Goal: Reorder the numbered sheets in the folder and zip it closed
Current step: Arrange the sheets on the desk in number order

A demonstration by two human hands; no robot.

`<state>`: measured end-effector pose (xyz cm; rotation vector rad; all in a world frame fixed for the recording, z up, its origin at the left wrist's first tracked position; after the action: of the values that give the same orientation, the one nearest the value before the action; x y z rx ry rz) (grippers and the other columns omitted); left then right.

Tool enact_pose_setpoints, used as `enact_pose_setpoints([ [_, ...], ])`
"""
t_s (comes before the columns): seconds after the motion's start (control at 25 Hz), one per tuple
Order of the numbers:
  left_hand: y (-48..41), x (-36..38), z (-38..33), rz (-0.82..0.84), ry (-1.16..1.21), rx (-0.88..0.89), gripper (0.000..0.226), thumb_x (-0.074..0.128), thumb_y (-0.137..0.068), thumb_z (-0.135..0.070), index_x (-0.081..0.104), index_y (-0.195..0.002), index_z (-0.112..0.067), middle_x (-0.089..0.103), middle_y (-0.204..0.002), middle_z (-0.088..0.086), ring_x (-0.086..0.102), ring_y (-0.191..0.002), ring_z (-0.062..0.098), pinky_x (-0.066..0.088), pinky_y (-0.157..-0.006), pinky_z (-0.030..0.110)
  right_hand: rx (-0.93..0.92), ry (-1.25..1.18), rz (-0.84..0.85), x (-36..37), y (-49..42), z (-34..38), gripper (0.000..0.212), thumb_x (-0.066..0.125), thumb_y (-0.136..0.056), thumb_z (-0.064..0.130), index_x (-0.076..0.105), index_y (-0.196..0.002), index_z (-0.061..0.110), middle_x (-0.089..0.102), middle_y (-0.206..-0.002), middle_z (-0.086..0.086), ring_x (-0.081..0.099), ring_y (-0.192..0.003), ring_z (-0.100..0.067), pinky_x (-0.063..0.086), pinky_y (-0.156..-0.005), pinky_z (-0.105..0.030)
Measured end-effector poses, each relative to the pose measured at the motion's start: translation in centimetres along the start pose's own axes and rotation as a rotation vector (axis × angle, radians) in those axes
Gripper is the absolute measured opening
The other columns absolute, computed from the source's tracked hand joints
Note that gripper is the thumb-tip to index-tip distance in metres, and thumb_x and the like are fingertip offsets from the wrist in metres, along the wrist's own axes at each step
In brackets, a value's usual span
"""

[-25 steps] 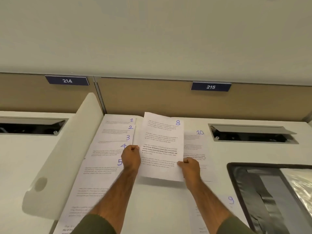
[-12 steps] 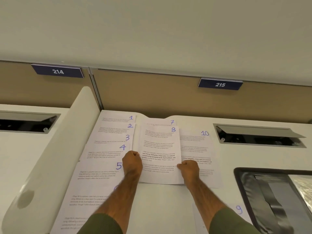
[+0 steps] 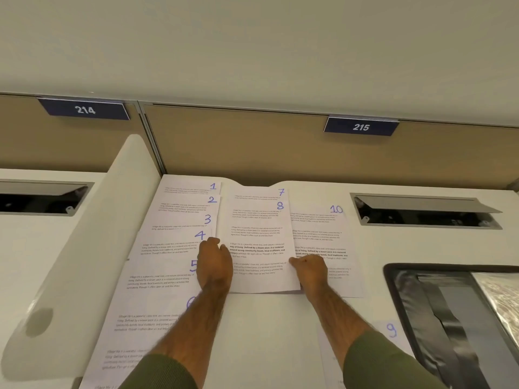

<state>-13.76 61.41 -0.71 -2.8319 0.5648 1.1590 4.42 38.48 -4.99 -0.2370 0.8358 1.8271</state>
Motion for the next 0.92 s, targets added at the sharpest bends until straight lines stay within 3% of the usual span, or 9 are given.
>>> enact_pose_setpoints([
  [0.16,2.9,0.0,-0.7,-0.086,-0.141,0.274,0.033,0.060,-0.095,-0.011,0.061,-0.128,-0.007,0.057,-0.134,0.015,0.050,-0.124,0.035,0.039,-0.107,0.047,-0.010,0.071,-0.008,-2.0,1.1,-1.9,0.066,0.046,-0.092,0.068,0.069,-0.071,0.010,0.072,-0.073,-0.007,0.069,-0.072,-0.029,0.056,-0.072,-0.040],
  [0.28,7.5,1.0,0.3,-0.050,-0.178,0.380,0.041,0.062,-0.095,-0.014,0.058,-0.136,-0.009,0.047,-0.151,0.015,0.040,-0.141,0.034,0.030,-0.118,0.048,-0.143,0.195,-0.070,-5.9,3.8,-2.5,0.059,0.039,-0.102,0.057,0.060,-0.070,0.011,0.067,-0.074,-0.001,0.062,-0.070,-0.019,0.052,-0.072,-0.036],
  [0.4,13.7,4.1,0.9,0.103,-0.196,0.511,0.047,0.046,-0.101,-0.028,0.051,-0.145,-0.013,0.033,-0.162,0.010,0.024,-0.151,0.027,0.015,-0.125,0.040,-0.246,0.295,-0.120,-9.8,6.4,-4.9,0.049,0.045,-0.101,0.049,0.055,-0.071,0.011,0.062,-0.072,0.004,0.056,-0.068,-0.015,0.052,-0.074,-0.038],
  [0.48,18.0,6.6,0.4,0.245,-0.252,0.617,0.058,0.029,-0.102,-0.041,0.037,-0.154,-0.018,0.015,-0.168,0.006,0.006,-0.155,0.021,0.006,-0.122,0.039,-0.268,0.361,-0.122,-12.1,7.2,-7.7,0.036,0.053,-0.098,0.050,0.069,-0.101,0.017,0.069,-0.101,0.006,0.063,-0.093,-0.014,0.051,-0.090,-0.034],
  [0.52,20.1,7.8,0.1,0.326,-0.284,0.658,0.063,0.018,-0.103,-0.049,0.024,-0.159,-0.022,0.000,-0.170,0.001,-0.008,-0.155,0.016,0.000,-0.122,0.038,-0.279,0.393,-0.118,-13.2,7.6,-9.1,0.039,0.056,-0.097,0.050,0.066,-0.119,0.020,0.066,-0.119,0.006,0.062,-0.108,-0.015,0.047,-0.098,-0.033],
  [0.64,26.4,10.4,-0.9,0.554,-0.380,0.720,0.080,-0.011,-0.089,-0.069,-0.012,-0.159,-0.031,-0.035,-0.160,-0.012,-0.034,-0.147,0.009,-0.013,-0.122,0.036,-0.313,0.492,-0.107,-16.5,8.7,-12.5,0.061,0.061,-0.094,0.053,0.049,-0.144,0.021,0.053,-0.147,0.002,0.051,-0.133,-0.020,0.040,-0.112,-0.039],
  [0.76,30.0,12.1,-1.0,0.589,-0.485,0.715,0.088,-0.010,-0.085,-0.076,-0.020,-0.158,-0.028,-0.037,-0.159,-0.010,-0.036,-0.146,0.010,-0.013,-0.123,0.039,-0.374,0.684,-0.016,-18.1,9.0,-15.2,0.079,0.055,-0.092,0.064,0.030,-0.155,0.023,0.031,-0.163,0.003,0.019,-0.153,-0.020,0.015,-0.125,-0.041],
  [0.84,30.9,13.1,-0.8,0.547,-0.561,0.688,0.093,-0.016,-0.082,-0.079,-0.022,-0.157,-0.025,-0.037,-0.160,-0.006,-0.035,-0.147,0.014,-0.012,-0.123,0.042,-0.472,0.791,0.072,-18.5,9.1,-15.7,0.089,0.047,-0.091,0.071,0.018,-0.160,0.022,0.014,-0.168,0.005,-0.001,-0.156,-0.018,0.000,-0.126,-0.042],
  [0.92,31.2,13.6,-0.5,0.501,-0.621,0.686,0.094,-0.017,-0.083,-0.080,-0.022,-0.157,-0.021,-0.034,-0.162,-0.004,-0.033,-0.149,0.016,-0.012,-0.123,0.045,-0.539,0.839,0.139,-18.6,8.9,-15.8,0.096,0.044,-0.091,0.073,0.006,-0.161,0.020,0.002,-0.169,0.004,-0.012,-0.155,-0.019,-0.005,-0.126,-0.045],
])
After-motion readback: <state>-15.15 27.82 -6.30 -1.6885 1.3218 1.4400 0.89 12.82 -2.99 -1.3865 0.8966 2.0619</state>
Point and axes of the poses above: each hand's wrist, its own y-axis away from the middle knuckle, its own x-axis out of the palm, z = x × y, the point moved 8 cm from there along -y, towards the middle knuckle
